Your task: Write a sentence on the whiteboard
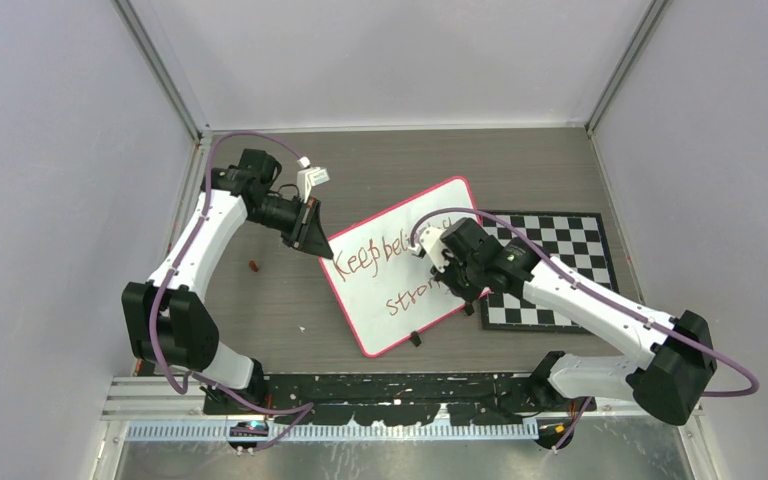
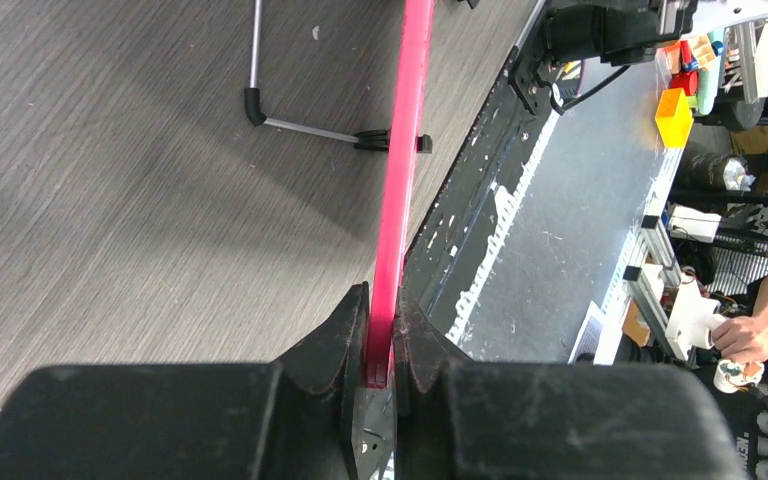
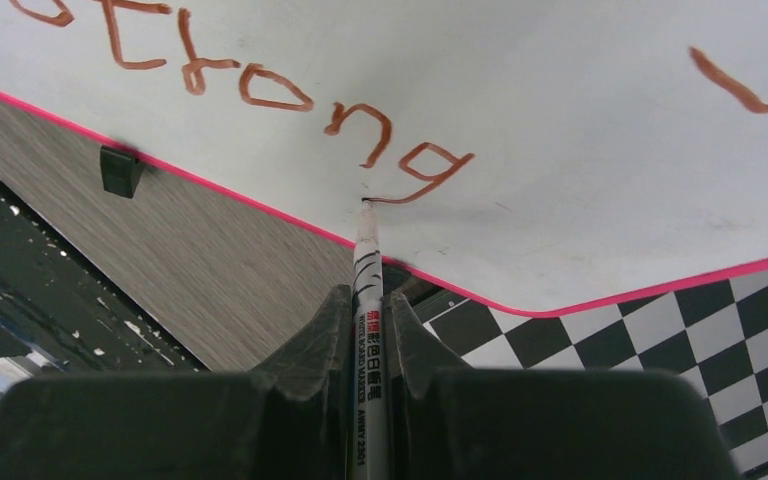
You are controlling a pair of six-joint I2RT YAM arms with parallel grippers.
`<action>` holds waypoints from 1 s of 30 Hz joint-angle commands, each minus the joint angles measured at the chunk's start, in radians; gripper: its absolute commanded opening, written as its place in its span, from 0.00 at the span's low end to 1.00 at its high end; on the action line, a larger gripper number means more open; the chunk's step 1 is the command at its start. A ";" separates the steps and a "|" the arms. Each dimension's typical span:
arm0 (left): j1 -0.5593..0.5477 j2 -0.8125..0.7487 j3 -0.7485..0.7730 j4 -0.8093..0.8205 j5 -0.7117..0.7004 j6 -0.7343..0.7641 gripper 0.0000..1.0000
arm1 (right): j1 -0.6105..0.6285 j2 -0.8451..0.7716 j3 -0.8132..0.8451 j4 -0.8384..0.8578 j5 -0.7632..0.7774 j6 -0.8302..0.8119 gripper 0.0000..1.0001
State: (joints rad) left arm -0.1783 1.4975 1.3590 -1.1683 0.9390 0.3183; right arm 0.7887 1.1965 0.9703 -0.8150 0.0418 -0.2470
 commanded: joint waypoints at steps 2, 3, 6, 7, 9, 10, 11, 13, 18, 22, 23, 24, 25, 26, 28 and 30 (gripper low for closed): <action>-0.012 0.019 -0.017 0.013 -0.057 0.011 0.00 | 0.025 0.035 0.039 0.070 -0.072 0.009 0.00; -0.012 0.019 -0.017 0.012 -0.058 0.011 0.00 | 0.026 0.033 0.049 0.067 -0.088 0.008 0.00; -0.012 0.020 -0.014 0.010 -0.055 0.012 0.00 | 0.025 0.014 0.073 0.039 -0.108 0.004 0.00; -0.012 0.018 -0.012 0.010 -0.053 0.012 0.00 | 0.025 -0.002 0.074 0.027 -0.108 0.000 0.00; -0.012 0.016 -0.011 0.010 -0.046 0.014 0.00 | 0.022 -0.040 0.061 0.017 -0.102 -0.004 0.00; -0.012 0.016 -0.012 0.011 -0.044 0.014 0.00 | 0.021 -0.058 0.052 0.009 -0.095 -0.006 0.00; -0.012 0.017 -0.012 0.010 -0.042 0.015 0.00 | 0.020 -0.073 0.046 -0.002 -0.087 -0.008 0.00; -0.012 0.016 -0.011 0.009 -0.038 0.016 0.00 | 0.017 -0.095 0.034 -0.022 -0.048 -0.015 0.00; -0.013 0.008 -0.012 0.008 -0.032 0.015 0.00 | 0.002 -0.098 0.021 -0.041 0.093 -0.020 0.00; -0.013 0.004 -0.010 0.009 -0.032 0.011 0.00 | -0.004 -0.047 0.031 -0.042 0.143 -0.020 0.00; -0.013 0.006 -0.009 0.009 -0.033 0.010 0.00 | -0.004 -0.035 0.033 -0.036 0.144 -0.018 0.00; -0.013 0.004 -0.009 0.008 -0.036 0.011 0.00 | -0.004 -0.023 0.034 -0.028 0.147 -0.014 0.00; -0.013 0.002 -0.009 0.009 -0.039 0.011 0.00 | -0.003 -0.016 0.034 -0.022 0.150 -0.013 0.00; -0.013 0.001 -0.010 0.009 -0.041 0.011 0.00 | -0.003 -0.009 0.034 -0.016 0.156 -0.015 0.00; -0.013 -0.003 -0.010 0.009 -0.043 0.012 0.00 | -0.007 0.000 0.031 0.000 0.162 -0.018 0.00; -0.013 -0.003 -0.011 0.010 -0.043 0.012 0.00 | -0.010 0.009 0.027 0.015 0.168 -0.021 0.00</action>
State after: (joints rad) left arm -0.1783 1.4963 1.3590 -1.1687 0.9459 0.3218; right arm 0.7872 1.2022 0.9913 -0.8501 0.1673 -0.2596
